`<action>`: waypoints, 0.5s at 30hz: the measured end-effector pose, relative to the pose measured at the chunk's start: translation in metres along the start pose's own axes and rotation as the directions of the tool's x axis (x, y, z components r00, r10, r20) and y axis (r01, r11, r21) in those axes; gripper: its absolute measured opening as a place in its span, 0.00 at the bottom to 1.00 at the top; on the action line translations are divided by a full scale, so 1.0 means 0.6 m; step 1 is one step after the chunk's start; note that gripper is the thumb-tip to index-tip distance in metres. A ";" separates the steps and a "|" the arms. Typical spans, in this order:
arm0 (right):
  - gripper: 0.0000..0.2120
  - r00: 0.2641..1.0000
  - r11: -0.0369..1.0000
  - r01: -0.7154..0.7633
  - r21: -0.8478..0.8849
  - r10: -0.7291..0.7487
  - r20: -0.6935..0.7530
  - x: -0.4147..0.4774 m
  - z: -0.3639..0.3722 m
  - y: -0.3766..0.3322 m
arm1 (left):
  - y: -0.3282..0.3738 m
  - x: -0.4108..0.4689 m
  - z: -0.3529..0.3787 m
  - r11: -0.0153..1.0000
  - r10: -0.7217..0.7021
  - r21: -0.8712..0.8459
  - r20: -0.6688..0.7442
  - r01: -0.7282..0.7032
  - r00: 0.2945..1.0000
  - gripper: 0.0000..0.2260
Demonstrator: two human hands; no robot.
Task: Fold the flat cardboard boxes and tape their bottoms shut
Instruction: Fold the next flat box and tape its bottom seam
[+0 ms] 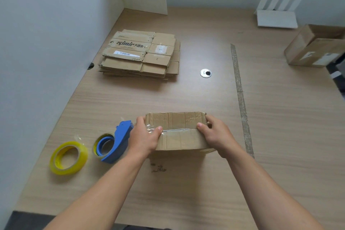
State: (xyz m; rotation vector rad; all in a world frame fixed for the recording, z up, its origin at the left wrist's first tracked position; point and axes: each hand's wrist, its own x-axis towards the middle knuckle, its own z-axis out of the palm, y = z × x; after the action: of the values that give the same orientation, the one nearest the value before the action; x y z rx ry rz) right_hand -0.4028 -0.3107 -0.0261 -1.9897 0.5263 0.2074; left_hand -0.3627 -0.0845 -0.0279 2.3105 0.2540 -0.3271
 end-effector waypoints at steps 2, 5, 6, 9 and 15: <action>0.08 0.999 0.995 -0.015 0.098 0.012 0.031 -0.001 -0.005 0.008 | -0.016 0.004 -0.010 0.996 0.053 -0.072 0.003 -0.053 0.999 0.10; 0.10 0.998 0.967 -0.036 0.251 0.021 0.063 -0.009 -0.007 0.016 | -0.033 0.002 -0.020 0.979 0.124 -0.165 -0.008 -0.124 0.992 0.07; 0.10 0.999 0.961 -0.023 0.277 0.011 0.046 -0.013 -0.006 0.019 | -0.036 0.001 -0.020 0.968 0.133 -0.211 -0.012 -0.133 0.991 0.09; 0.06 0.997 0.942 0.061 0.331 -0.041 -0.067 -0.027 -0.002 0.023 | -0.037 -0.006 -0.017 0.907 0.153 -0.395 -0.021 -0.149 0.988 0.13; 0.19 0.975 0.874 0.072 0.480 0.040 -0.219 -0.030 -0.016 0.011 | -0.022 -0.020 -0.010 0.772 0.256 -0.588 -0.059 -0.241 0.965 0.18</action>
State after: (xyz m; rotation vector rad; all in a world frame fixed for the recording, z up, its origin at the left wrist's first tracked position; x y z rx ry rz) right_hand -0.4227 -0.3169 -0.0204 -1.5257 0.6346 -0.1544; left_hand -0.3767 -0.0722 -0.0292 1.6851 0.0209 -0.1126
